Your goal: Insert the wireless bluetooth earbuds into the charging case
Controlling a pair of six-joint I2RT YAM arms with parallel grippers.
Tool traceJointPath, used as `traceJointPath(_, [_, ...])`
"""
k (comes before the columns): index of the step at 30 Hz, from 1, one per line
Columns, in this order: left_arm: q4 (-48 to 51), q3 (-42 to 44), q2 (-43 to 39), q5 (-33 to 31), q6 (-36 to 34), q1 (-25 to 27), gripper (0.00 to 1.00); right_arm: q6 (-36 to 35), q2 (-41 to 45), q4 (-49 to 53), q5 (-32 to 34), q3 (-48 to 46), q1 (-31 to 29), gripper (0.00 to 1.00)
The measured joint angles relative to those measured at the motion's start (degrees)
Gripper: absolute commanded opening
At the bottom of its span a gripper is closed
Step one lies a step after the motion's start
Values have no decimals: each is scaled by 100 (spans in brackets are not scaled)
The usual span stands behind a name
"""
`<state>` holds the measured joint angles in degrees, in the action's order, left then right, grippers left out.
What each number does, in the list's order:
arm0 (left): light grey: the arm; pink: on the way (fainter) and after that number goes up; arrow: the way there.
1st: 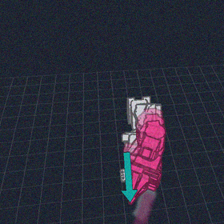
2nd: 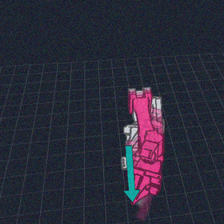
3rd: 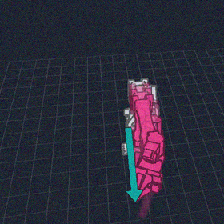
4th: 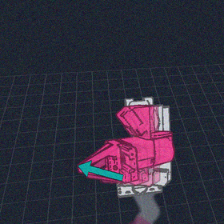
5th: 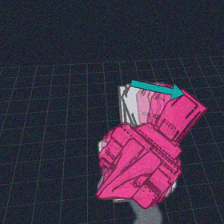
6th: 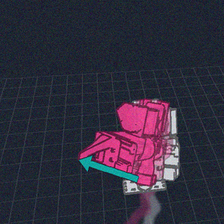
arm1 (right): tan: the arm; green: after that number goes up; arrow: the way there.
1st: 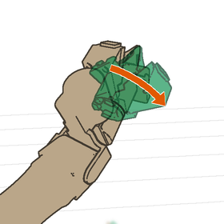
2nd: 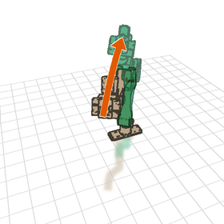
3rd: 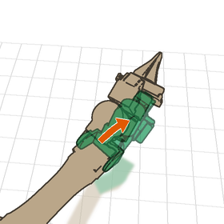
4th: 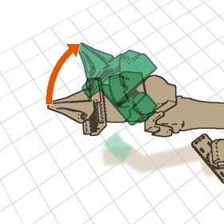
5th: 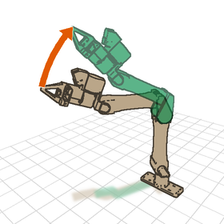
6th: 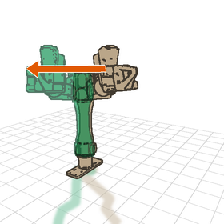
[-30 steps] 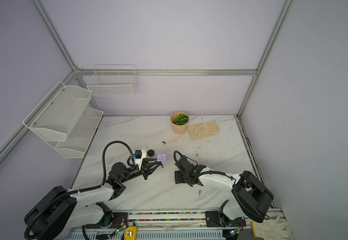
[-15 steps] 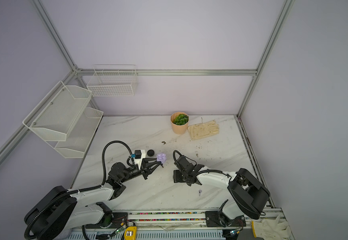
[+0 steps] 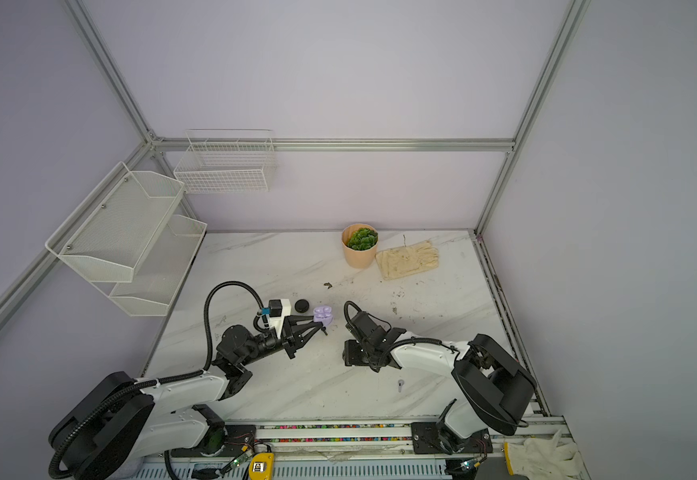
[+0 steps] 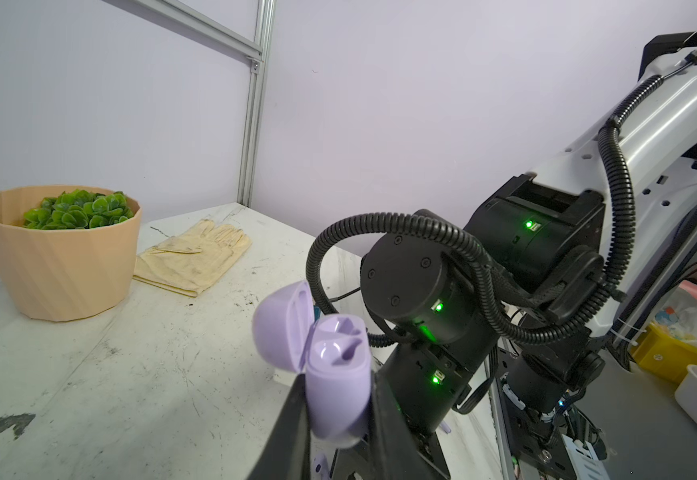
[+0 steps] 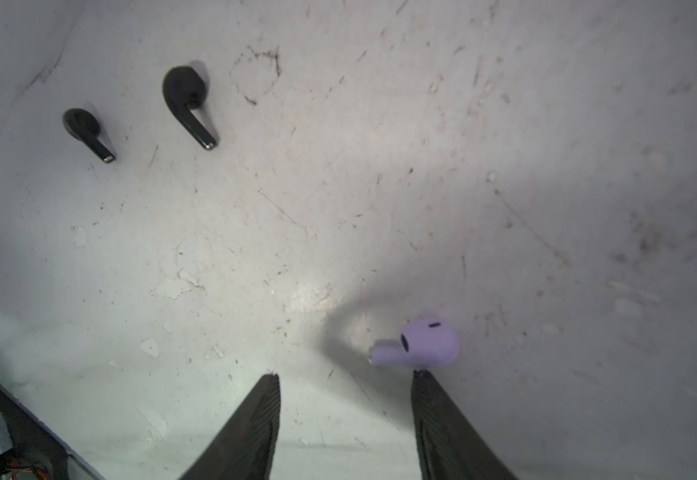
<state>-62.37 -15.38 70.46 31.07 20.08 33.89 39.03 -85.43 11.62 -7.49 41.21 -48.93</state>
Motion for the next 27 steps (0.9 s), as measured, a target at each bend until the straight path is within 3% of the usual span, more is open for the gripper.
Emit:
traceJointPath(9, [-120,0,120,2,212,0,0,-485,560,903,704,398,273,46])
traceJointPath(14, [-243,0,243,9,323,0,0,-507,249,863,708,476,400,40])
traceJointPath(27, [-448,0,407,31,350,0,0,-481,-107,599,461,463,400,39])
